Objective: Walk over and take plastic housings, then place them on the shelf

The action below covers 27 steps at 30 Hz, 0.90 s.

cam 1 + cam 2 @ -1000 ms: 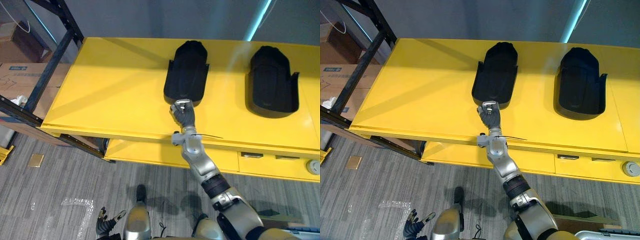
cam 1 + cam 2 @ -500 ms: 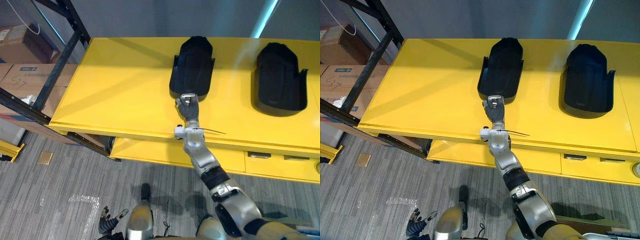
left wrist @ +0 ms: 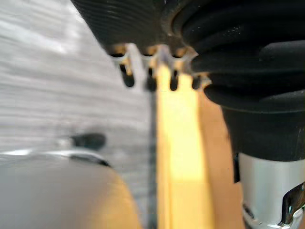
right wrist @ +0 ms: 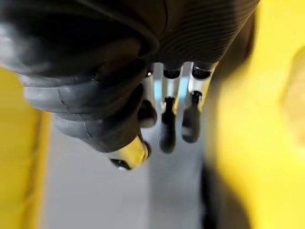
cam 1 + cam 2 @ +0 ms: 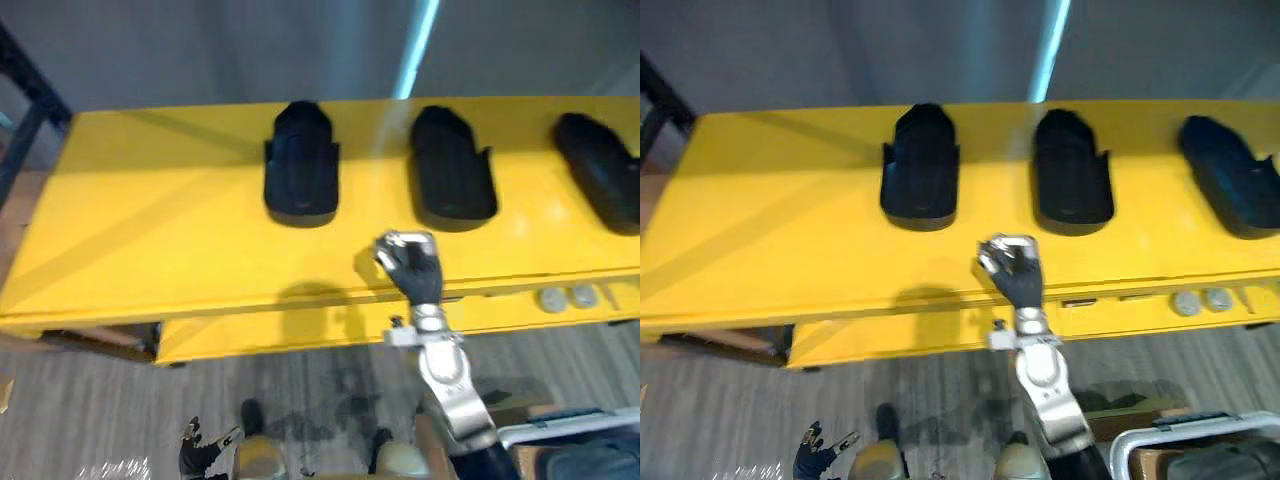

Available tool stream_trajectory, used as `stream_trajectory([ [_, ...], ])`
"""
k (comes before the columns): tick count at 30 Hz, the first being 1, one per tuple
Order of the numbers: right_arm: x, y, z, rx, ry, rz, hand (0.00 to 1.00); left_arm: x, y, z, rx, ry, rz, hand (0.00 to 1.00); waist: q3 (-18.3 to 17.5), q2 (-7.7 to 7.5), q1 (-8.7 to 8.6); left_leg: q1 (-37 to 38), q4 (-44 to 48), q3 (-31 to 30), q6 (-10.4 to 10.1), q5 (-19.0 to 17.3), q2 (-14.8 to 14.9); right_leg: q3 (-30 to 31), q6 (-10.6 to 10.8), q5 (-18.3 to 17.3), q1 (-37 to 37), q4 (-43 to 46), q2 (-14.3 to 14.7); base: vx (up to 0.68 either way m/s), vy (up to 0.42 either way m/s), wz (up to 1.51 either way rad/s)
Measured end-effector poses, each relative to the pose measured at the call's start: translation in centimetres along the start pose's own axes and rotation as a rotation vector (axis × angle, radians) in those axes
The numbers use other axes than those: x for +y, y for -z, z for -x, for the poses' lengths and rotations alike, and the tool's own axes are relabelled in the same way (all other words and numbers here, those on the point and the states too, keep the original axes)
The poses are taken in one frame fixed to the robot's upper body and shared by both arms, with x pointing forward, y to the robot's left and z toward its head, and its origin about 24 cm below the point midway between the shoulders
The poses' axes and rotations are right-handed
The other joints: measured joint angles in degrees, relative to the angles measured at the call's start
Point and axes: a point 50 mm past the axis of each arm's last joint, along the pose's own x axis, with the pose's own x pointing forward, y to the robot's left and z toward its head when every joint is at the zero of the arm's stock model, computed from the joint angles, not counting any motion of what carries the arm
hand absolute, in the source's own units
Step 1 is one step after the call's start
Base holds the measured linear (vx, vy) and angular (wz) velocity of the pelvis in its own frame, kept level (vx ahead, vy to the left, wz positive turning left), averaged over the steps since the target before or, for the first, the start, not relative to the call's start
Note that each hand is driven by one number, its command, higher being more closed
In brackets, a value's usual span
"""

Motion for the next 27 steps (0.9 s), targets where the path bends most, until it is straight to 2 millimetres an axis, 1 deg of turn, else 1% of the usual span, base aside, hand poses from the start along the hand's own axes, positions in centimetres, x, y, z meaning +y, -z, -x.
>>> stream_trajectory([
  [1,-1.0,0.3,0.4,0.018,0.043,0.017,0.00,0.0,0.1,0.0,0.001,0.002,-0.012,0.00,-0.5,-0.07,-0.44,0.1,0.0,0.8,-0.1,-0.1,0.2,0.8,0.0,0.3,-0.4,-0.3,0.2,-0.02,0.009,-0.56],
  [2,-2.5,0.6,1.1,0.044,0.101,0.041,0.00,0.1,0.3,0.0,0.008,0.006,-0.030,0.00,-1.3,0.04,-1.45,0.1,0.0,1.9,-0.2,-0.2,0.4,1.9,-0.1,0.7,-1.2,-0.4,0.4,-0.01,0.013,-0.60],
  [4,-5.9,1.0,2.8,0.092,0.239,0.125,0.00,0.0,0.3,-0.1,0.011,0.021,-0.053,0.00,-2.2,0.37,-4.09,1.7,0.0,5.7,-0.3,-0.6,0.8,5.5,-0.1,1.9,-2.0,-1.3,1.0,0.00,0.016,-0.79],
  [5,-6.8,1.0,3.3,0.101,0.277,0.149,0.00,-0.1,0.2,-0.2,0.004,0.031,-0.062,0.00,-2.5,0.45,-4.70,2.1,0.0,6.7,-0.4,-0.7,0.9,6.2,-0.2,2.3,-2.2,-1.6,1.1,-0.01,0.012,-0.74],
  [6,-8.5,0.9,4.4,0.116,0.370,0.218,0.00,-0.5,-0.1,-0.3,-0.003,0.053,-0.068,0.00,-3.7,0.76,-6.07,2.2,0.0,8.3,-0.4,-0.7,1.0,7.6,-0.1,3.0,-3.1,-2.2,1.4,-0.02,0.009,-0.68],
  [7,-10.2,0.9,5.5,0.132,0.468,0.271,0.00,-1.1,-0.9,-0.7,-0.030,0.071,-0.061,0.00,-4.4,0.80,-7.41,2.5,0.0,9.9,-0.4,-0.8,1.1,9.2,-0.2,3.6,-3.8,-2.4,1.7,-0.02,0.006,-0.66],
  [8,-10.9,0.9,6.0,0.135,0.518,0.285,0.00,-1.3,-1.4,-0.9,-0.043,0.081,-0.058,0.00,-4.5,0.72,-8.05,2.9,0.0,10.5,-0.4,-0.8,1.2,10.1,-0.2,3.9,-3.9,-2.5,1.8,-0.01,0.006,-0.61],
  [10,-13.6,1.0,8.2,0.148,0.692,0.324,0.00,-2.4,-2.8,-1.5,-0.088,0.125,-0.060,0.00,-5.0,0.46,-10.29,4.2,0.0,12.7,-0.5,-1.1,1.3,11.8,-0.2,4.4,-4.0,-3.0,2.1,-0.04,0.005,-0.49],
  [11,-15.1,1.0,9.8,0.157,0.781,0.346,0.00,-3.1,-3.5,-1.6,-0.118,0.158,-0.083,0.00,-5.6,0.42,-11.61,4.3,0.0,13.4,-0.6,-1.4,1.3,12.5,0.0,4.7,-4.1,-3.2,2.1,-0.05,0.004,-0.38],
  [13,-16.4,0.6,11.8,0.148,0.862,0.349,0.00,-3.8,-4.5,-1.7,-0.156,0.184,-0.095,0.00,-5.8,0.42,-12.42,5.1,0.0,15.0,-0.6,-1.6,1.0,14.1,0.1,5.0,-4.7,-3.3,2.1,-0.04,0.012,-0.41],
  [15,-16.8,0.3,12.9,0.127,0.881,0.360,0.00,-3.9,-4.8,-1.9,-0.154,0.183,-0.096,0.00,-6.0,0.62,-13.64,5.1,0.0,16.2,-0.5,-1.8,0.8,15.1,0.4,5.6,-5.3,-3.8,2.1,-0.04,0.012,-0.32],
  [17,-16.5,0.2,12.7,0.087,0.858,0.345,0.00,-3.8,-4.6,-1.9,-0.131,0.180,-0.102,0.00,-6.3,0.85,-13.68,4.9,0.0,17.2,-0.6,-1.9,0.7,16.3,0.4,6.4,-6.1,-4.4,2.1,-0.03,0.006,-0.28],
  [19,-15.7,0.4,11.7,0.052,0.811,0.303,0.00,-3.7,-4.1,-1.9,-0.097,0.178,-0.110,0.00,-6.7,1.21,-13.65,4.8,0.0,18.0,-0.7,-2.1,0.7,16.7,0.2,6.6,-7.0,-4.7,2.2,-0.02,-0.002,-0.20],
  [21,-14.3,0.9,9.9,0.027,0.741,0.242,0.00,-3.5,-3.4,-1.7,-0.062,0.173,-0.119,0.00,-7.0,1.76,-13.01,4.9,0.0,18.7,-0.7,-2.1,0.8,17.8,0.1,6.7,-8.0,-4.6,2.5,0.00,-0.009,-0.22],
  [22,-13.3,1.3,8.6,0.016,0.686,0.200,0.00,-3.2,-2.7,-1.5,-0.034,0.168,-0.124,0.00,-7.2,2.19,-12.94,5.0,0.3,18.4,-0.8,-2.6,0.6,18.3,-0.3,7.2,-8.1,-4.9,2.7,0.02,-0.002,-0.28],
  [23,-12.7,1.5,7.9,0.012,0.658,0.179,0.00,-3.0,-2.3,-1.4,-0.021,0.162,-0.122,0.00,-7.3,2.16,-12.64,4.9,0.6,15.9,-1.3,-4.0,0.0,19.3,-0.3,7.3,-8.5,-5.0,2.8,0.03,0.032,-0.90],
  [24,-11.3,2.1,6.5,0.014,0.588,0.137,0.00,-2.5,-1.7,-1.1,-0.006,0.144,-0.111,0.00,-7.5,2.10,-9.96,4.7,2.9,8.5,-1.0,-9.0,-1.8,23.2,-0.9,8.1,-10.0,-4.8,3.9,0.01,0.031,-1.22],
  [25,-10.6,2.5,5.8,0.021,0.544,0.119,0.00,-2.0,-1.1,-0.8,0.009,0.128,-0.102,0.00,-7.4,2.08,-8.60,4.4,5.2,5.5,-0.6,-11.7,-2.2,25.0,-1.1,8.2,-10.3,-4.7,4.6,0.03,0.051,-1.56],
  [26,-9.6,2.9,4.9,0.030,0.474,0.101,0.00,-1.5,-0.3,-0.4,0.031,0.109,-0.090,0.00,-7.4,2.24,-7.32,3.3,9.5,0.9,0.4,-16.0,-2.8,27.3,-1.4,8.4,-10.6,-4.3,5.8,0.07,0.073,-1.49],
  [27,-8.4,3.4,3.8,0.038,0.375,0.091,0.00,-1.2,0.7,0.4,0.049,0.085,-0.067,0.00,-7.4,3.15,-5.62,1.4,16.3,-6.2,3.4,-21.5,-3.5,30.6,-1.5,8.8,-10.8,-3.7,7.9,0.10,0.097,-1.33],
])
